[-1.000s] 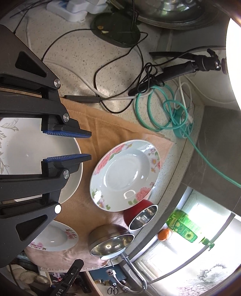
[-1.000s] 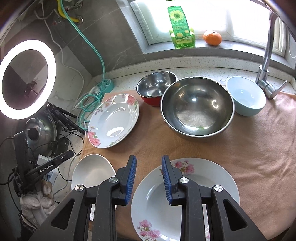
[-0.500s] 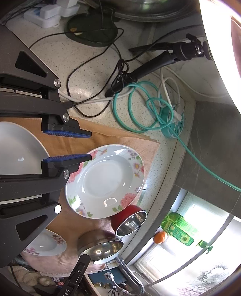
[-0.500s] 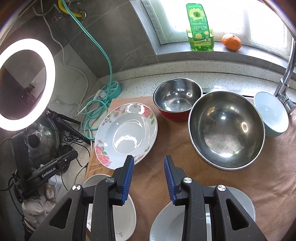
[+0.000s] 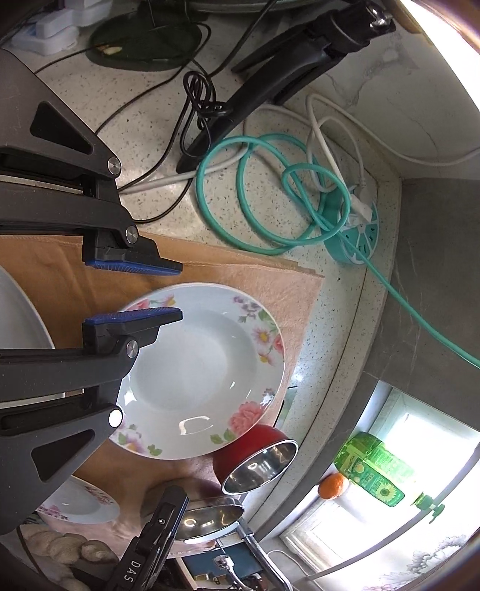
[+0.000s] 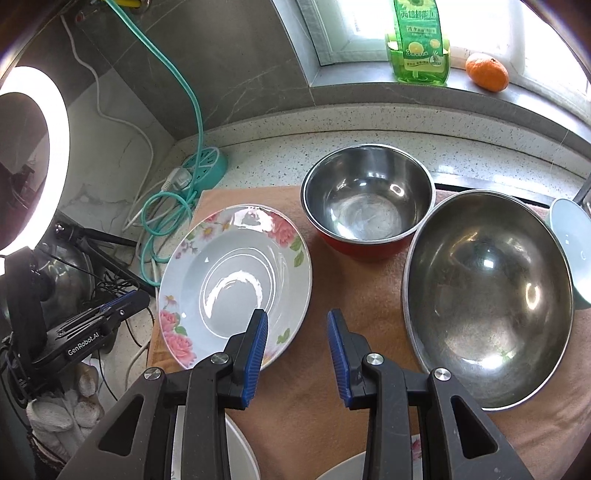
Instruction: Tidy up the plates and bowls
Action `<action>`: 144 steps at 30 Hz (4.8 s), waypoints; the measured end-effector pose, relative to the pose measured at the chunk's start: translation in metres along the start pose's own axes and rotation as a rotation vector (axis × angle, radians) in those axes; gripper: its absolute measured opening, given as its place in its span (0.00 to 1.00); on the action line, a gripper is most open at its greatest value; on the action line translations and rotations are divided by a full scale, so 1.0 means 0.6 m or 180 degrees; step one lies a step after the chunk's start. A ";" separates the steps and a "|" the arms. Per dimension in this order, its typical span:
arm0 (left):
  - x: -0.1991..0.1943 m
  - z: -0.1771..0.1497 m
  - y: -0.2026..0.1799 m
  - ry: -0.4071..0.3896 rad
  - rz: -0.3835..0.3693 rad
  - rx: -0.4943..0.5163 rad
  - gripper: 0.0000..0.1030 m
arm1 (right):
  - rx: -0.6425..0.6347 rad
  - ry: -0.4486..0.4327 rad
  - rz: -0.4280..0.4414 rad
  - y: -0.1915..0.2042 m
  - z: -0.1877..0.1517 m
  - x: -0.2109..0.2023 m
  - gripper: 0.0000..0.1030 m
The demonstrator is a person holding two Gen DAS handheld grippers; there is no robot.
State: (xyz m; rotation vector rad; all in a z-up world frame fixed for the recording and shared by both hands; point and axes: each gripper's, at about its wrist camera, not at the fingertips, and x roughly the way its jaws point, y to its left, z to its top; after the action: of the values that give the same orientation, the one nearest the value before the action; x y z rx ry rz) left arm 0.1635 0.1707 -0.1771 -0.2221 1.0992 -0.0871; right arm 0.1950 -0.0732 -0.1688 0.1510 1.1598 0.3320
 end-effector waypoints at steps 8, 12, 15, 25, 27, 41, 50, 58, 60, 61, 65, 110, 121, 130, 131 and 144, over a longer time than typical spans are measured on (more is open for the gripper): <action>0.022 0.011 0.002 0.0052 -0.0003 -0.0025 0.16 | -0.0059 0.0081 -0.0063 0.001 0.021 0.037 0.30; 0.030 0.013 0.006 0.0081 -0.0027 -0.0067 0.16 | -0.0073 0.0129 -0.0070 0.004 0.028 0.053 0.30; 0.031 0.013 0.006 0.0086 -0.0011 -0.0054 0.16 | -0.0119 0.0129 -0.0102 0.008 0.033 0.060 0.30; 0.040 0.013 0.006 0.0117 -0.0045 -0.0061 0.16 | -0.0206 0.0163 -0.0100 0.019 0.042 0.071 0.30; 0.042 0.013 0.006 0.0119 -0.0055 -0.0056 0.16 | -0.0238 0.0178 -0.0128 0.022 0.043 0.074 0.30; 0.046 0.011 0.007 0.0130 -0.0132 -0.0060 0.16 | -0.0499 0.0319 -0.0327 0.042 0.052 0.100 0.29; 0.052 0.010 0.010 0.0159 -0.0181 -0.0078 0.16 | -0.0466 0.0385 -0.0310 0.044 0.052 0.108 0.29; 0.055 0.012 0.005 0.0156 -0.0192 -0.0050 0.15 | -0.0460 0.0415 -0.0315 0.043 0.053 0.112 0.28; 0.055 0.012 0.004 0.0155 -0.0191 -0.0042 0.15 | -0.0466 0.0429 -0.0317 0.043 0.054 0.116 0.28; 0.055 0.012 0.004 0.0153 -0.0184 -0.0036 0.15 | -0.0463 0.0430 -0.0320 0.043 0.054 0.117 0.27; 0.056 0.013 0.004 0.0143 -0.0172 -0.0044 0.15 | -0.0448 0.0433 -0.0312 0.040 0.055 0.117 0.25; -0.004 0.001 0.003 -0.0027 -0.0133 -0.0249 0.15 | -0.0073 0.0305 0.0046 0.025 0.037 0.054 0.14; -0.036 -0.019 -0.020 -0.0070 -0.0156 -0.0212 0.15 | -0.0067 0.0221 0.0099 0.011 0.020 0.011 0.14; -0.058 -0.041 -0.049 -0.0085 -0.0203 -0.0150 0.15 | -0.0007 0.0172 0.0097 -0.012 -0.005 -0.024 0.14; -0.060 -0.044 -0.052 -0.0087 -0.0206 -0.0145 0.15 | 0.0005 0.0169 0.0100 -0.015 -0.009 -0.027 0.14; -0.084 -0.091 -0.095 -0.0067 -0.0308 -0.0143 0.15 | 0.0098 0.0113 0.0086 -0.049 -0.061 -0.080 0.14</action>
State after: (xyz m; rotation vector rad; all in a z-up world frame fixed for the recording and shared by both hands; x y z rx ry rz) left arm 0.0944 0.1167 -0.1439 -0.3161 1.0699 -0.1463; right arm 0.1497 -0.1188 -0.1499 0.1884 1.1992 0.3419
